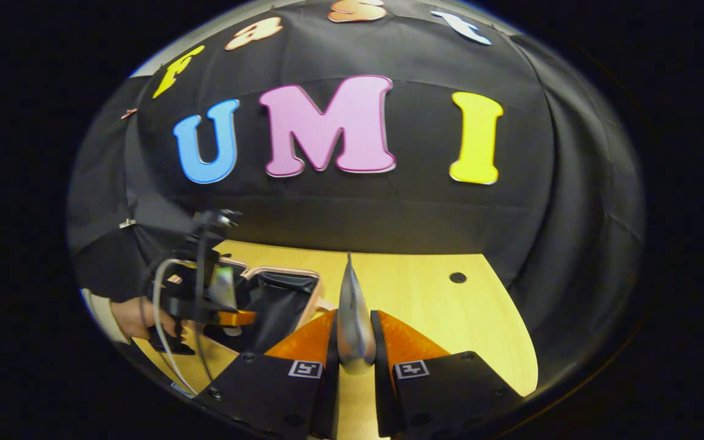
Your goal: First open the suitcase, pack the skin care products into it, and then close the suitcase.
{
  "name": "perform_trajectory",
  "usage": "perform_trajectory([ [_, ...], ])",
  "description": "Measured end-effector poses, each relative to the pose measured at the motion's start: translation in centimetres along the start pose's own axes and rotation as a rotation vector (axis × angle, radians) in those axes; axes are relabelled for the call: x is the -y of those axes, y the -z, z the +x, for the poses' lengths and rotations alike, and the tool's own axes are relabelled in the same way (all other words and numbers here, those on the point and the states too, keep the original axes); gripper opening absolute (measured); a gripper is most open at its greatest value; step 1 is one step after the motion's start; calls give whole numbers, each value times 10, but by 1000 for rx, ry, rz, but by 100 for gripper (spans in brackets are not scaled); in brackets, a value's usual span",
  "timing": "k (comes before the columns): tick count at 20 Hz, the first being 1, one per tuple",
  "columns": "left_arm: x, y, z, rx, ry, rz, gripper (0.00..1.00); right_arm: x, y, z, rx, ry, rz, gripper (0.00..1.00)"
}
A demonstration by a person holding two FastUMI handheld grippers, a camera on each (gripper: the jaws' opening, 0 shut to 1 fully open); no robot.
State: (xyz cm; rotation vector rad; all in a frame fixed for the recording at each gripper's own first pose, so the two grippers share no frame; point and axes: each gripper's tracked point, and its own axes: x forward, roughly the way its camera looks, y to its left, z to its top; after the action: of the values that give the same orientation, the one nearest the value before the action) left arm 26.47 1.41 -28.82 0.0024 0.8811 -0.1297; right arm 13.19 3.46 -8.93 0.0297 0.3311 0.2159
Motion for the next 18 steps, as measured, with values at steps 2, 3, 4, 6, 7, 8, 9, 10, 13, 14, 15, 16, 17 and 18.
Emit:
perform_trajectory([
  [2,-7,10,19,-104,20,-12,45,-22,-4,5,-7,-38,-7,28],
  [3,-11,14,27,-155,19,-26,45,-31,-5,7,-12,-55,2,28],
  [4,-15,16,34,-200,7,-42,42,-38,-8,8,-12,-64,6,28],
  [6,-23,15,46,-244,1,-74,42,-48,-15,9,-2,-80,5,28],
  [7,-24,14,47,-258,4,-91,46,-52,-15,11,-1,-85,2,28],
  [8,-26,13,50,-258,2,-106,45,-54,-15,13,-4,-89,-3,28],
  [9,-26,11,49,-257,2,-116,48,-57,-13,14,-12,-91,-6,28],
  [10,-24,8,49,-242,16,-117,54,-58,-11,16,-23,-90,-9,28],
  [13,-27,-12,28,-159,1,-98,75,-63,-9,21,-59,-105,-1,28],
  [14,-32,-24,16,-100,-15,-93,90,-66,-9,23,-70,-108,6,28],
  [15,-37,-37,-4,-35,-17,-93,97,-67,-9,26,-82,-109,12,28],
  [16,-43,-46,-22,34,-22,-92,99,-69,-6,32,-96,-108,12,28],
  [17,-53,-53,-44,97,-41,-92,98,-72,0,39,-115,-108,11,28],
  [18,-65,-53,-67,149,-65,-96,98,-76,6,46,-137,-111,8,28],
])
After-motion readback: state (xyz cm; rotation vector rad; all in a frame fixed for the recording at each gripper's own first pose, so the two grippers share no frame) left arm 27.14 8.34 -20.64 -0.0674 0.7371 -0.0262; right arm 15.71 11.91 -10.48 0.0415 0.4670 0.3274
